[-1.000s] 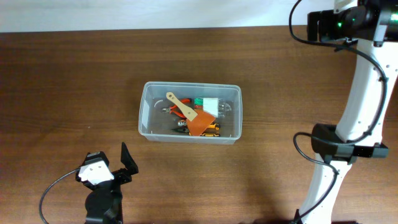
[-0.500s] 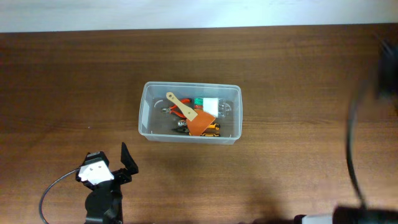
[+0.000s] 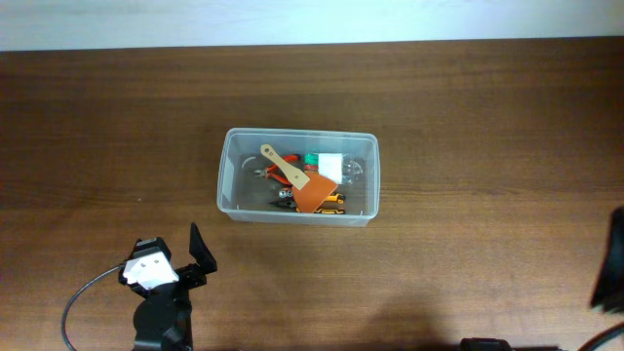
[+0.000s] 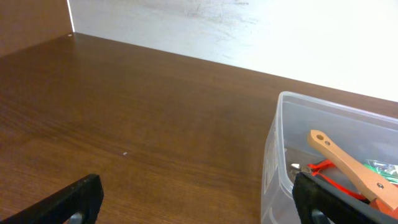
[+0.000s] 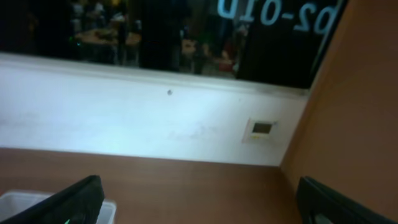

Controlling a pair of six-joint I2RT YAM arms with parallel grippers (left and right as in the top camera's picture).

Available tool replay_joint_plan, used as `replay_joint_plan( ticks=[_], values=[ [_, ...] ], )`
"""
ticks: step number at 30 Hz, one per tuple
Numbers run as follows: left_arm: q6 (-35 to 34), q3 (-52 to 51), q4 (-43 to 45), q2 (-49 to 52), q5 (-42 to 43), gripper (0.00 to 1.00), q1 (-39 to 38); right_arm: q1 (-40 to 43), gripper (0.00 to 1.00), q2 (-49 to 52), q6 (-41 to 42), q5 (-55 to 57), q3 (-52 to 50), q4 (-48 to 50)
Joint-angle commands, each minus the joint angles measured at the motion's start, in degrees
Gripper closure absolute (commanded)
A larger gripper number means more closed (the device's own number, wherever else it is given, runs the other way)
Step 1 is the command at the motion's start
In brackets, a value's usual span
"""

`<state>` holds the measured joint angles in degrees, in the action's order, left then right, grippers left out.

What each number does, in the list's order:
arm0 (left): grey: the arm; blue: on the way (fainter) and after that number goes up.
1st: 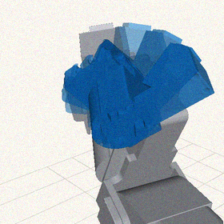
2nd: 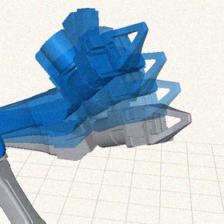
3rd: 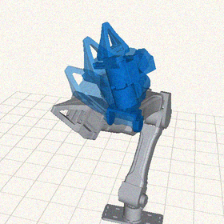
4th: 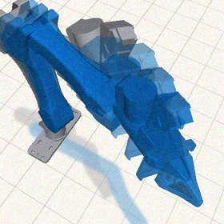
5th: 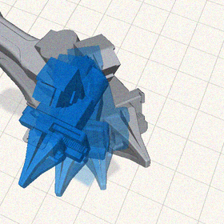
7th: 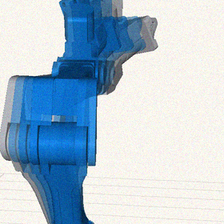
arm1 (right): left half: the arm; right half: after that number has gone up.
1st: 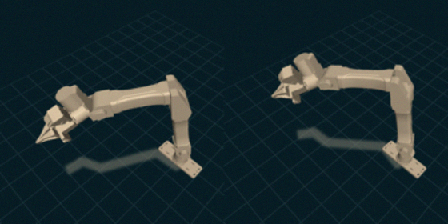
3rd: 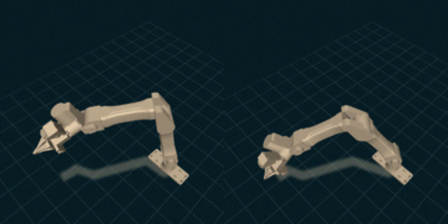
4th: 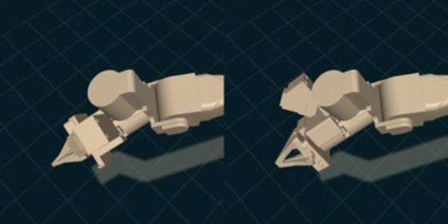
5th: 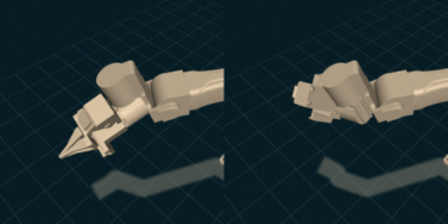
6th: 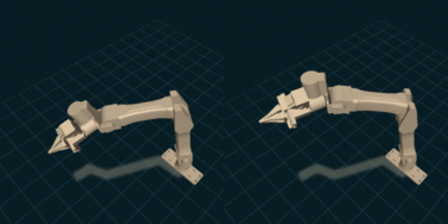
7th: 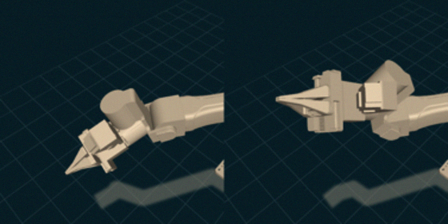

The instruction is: Pack container

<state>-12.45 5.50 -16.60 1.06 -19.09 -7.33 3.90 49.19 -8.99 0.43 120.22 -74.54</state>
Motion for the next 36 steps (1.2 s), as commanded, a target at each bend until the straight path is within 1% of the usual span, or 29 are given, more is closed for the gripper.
replay_joint_plan(
  ticks=[1,5,8,12,17,28,34,36],
  values=[
    [0.5,-0.2,-0.1,-0.4,-0.2,0.01,-0.2,-1.8,0.01,-10.3,0.5,-0.7,-17.0,4.9],
    [0.5,-0.2,-0.1,-0.4,-0.2,0.01,-0.2,-2.0,0.01,-23.1,0.5,-3.6,-38.6,14.2],
    [0.5,-0.2,-0.1,-0.4,-0.2,0.01,-0.2,-2.0,0.01,-29.9,0.5,-7.2,-51.8,21.8],
    [0.5,-0.2,-0.1,-0.4,-0.2,0.01,-0.2,-2.0,0.01,-35.4,0.7,-10.4,-66.2,31.0],
    [0.5,-0.2,-0.1,-0.4,-0.2,0.01,-0.2,-2.0,0.01,-39.6,6.7,-10.4,-83.6,45.8],
    [0.5,-0.2,-0.1,-0.4,-0.2,0.01,-0.2,-2.0,0.01,-46.0,9.3,-10.1,-105.3,60.7],
    [0.5,-0.2,-0.1,-0.4,-0.2,0.01,-0.2,-2.0,0.01,-48.5,9.8,-9.6,-111.2,63.0],
    [0.5,-0.2,-0.1,-0.4,-0.2,0.01,-0.2,-2.0,0.01,-49.0,12.2,-7.5,-112.5,63.1]
  ],
)
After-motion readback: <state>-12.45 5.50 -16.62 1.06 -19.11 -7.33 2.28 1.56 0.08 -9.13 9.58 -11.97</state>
